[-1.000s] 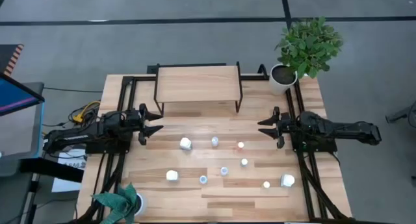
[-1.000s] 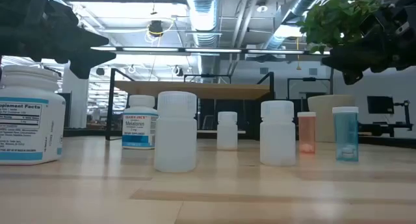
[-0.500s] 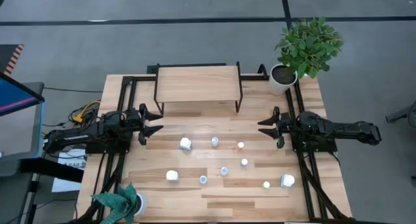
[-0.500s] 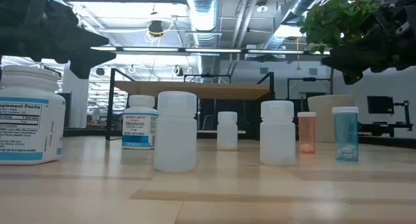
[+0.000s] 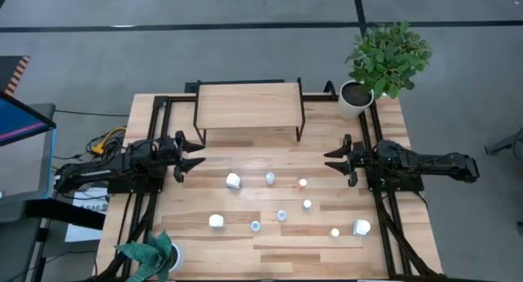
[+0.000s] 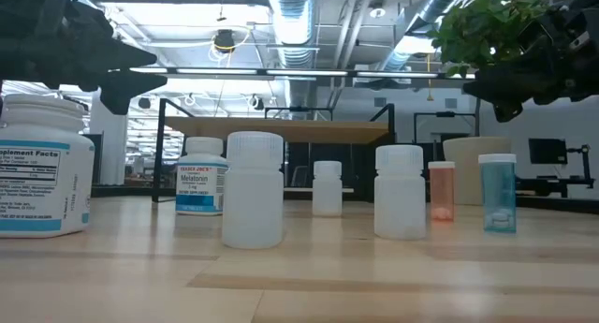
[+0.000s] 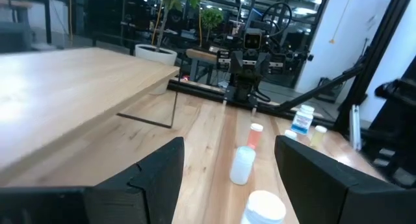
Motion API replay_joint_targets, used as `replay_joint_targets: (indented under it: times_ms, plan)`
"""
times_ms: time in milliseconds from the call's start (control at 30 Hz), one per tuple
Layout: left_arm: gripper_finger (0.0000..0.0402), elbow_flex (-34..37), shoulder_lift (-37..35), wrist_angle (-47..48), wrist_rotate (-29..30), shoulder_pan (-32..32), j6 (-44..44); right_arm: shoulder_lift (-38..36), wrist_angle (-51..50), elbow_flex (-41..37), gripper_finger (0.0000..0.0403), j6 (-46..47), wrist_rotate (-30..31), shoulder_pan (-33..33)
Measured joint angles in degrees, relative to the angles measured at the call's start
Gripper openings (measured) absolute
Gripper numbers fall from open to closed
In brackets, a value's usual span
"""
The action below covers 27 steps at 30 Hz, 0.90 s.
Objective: Pick and place medicine bottles onto shelf by color
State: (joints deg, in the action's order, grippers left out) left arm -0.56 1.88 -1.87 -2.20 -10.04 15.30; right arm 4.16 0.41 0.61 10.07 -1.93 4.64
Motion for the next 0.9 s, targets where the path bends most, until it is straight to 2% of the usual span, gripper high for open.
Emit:
replay_joint_targets:
  times_ms: [167,233,367,700,900]
  plan:
    - [0.0228,0.0,-0.01,0.0,-0.48,0.0,10.98,0.0,1.3,-0.09,0.0171,-5.65,0.42,0.02]
    - [0.0228,0.0,0.0,0.0,0.31,0.0,12.88,0.0,2.17,-0.09,0.0171,-5.65,0.44,0.0]
    - [0.0228,0.0,-0.01,0.29,4.27,0.0,14.81,-0.11,2.76,-0.09,0.0169,-5.15,0.46,0.0]
    - [0.0228,0.0,-0.01,0.26,5.03,-0.02,15.18,-0.11,3.77,-0.07,0.017,-4.96,0.59,0.0]
    - [0.0228,0.0,0.01,0.26,5.14,-0.02,14.97,0.0,12.29,0.86,0.0166,-1.68,0.52,0.0]
